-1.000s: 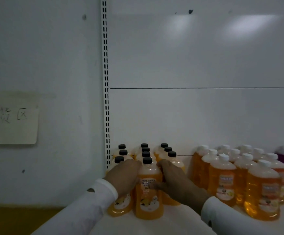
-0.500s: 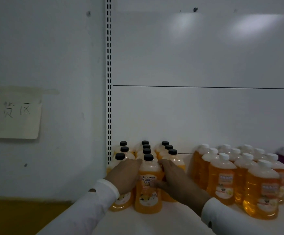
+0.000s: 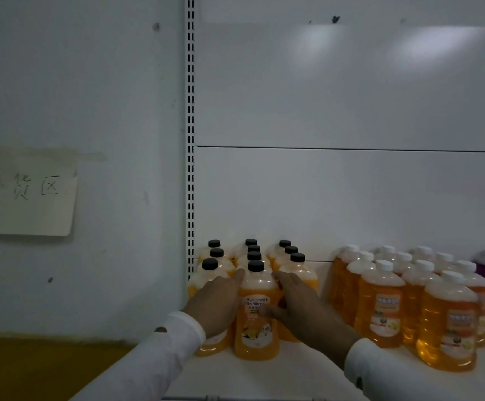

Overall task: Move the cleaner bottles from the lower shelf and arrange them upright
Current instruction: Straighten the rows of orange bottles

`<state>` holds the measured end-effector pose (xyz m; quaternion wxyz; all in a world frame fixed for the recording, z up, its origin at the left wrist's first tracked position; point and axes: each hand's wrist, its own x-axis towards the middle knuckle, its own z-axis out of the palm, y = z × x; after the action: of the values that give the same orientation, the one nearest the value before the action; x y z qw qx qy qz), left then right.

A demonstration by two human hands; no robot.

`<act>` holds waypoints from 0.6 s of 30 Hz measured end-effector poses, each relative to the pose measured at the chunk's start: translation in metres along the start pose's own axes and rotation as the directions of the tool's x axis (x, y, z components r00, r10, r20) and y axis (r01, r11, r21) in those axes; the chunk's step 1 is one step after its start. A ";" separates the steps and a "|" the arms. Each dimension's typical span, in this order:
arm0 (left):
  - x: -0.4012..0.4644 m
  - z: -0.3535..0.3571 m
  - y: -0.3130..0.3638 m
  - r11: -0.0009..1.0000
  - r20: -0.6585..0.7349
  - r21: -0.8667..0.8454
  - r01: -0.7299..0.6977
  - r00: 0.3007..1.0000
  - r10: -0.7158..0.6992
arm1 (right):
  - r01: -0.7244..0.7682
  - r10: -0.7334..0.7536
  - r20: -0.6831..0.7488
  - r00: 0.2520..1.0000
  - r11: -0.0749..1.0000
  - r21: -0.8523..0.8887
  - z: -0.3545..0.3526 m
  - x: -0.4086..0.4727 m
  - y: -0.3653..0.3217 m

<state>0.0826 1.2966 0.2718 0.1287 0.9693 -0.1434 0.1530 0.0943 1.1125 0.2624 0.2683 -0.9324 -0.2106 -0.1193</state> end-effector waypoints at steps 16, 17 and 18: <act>-0.031 -0.045 -0.058 0.918 -0.180 -0.351 0.185 0.949 -0.260 | 0.242 -0.271 -0.183 0.945 0.956 -0.166 -0.041 0.028 -0.013; -0.031 -0.041 -0.062 0.925 -0.131 -0.319 0.206 0.957 -0.259 | 0.272 -0.302 -0.180 0.936 0.947 -0.173 -0.040 0.032 -0.021; -0.030 -0.037 -0.065 0.932 -0.101 -0.303 0.199 0.966 -0.239 | 0.293 -0.323 -0.167 0.932 0.939 -0.181 -0.039 0.036 -0.030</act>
<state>0.0662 1.3752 0.2821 0.2954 0.9370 -0.0460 0.1805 0.1082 1.1256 0.3205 0.1932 -0.8893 -0.3177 -0.2660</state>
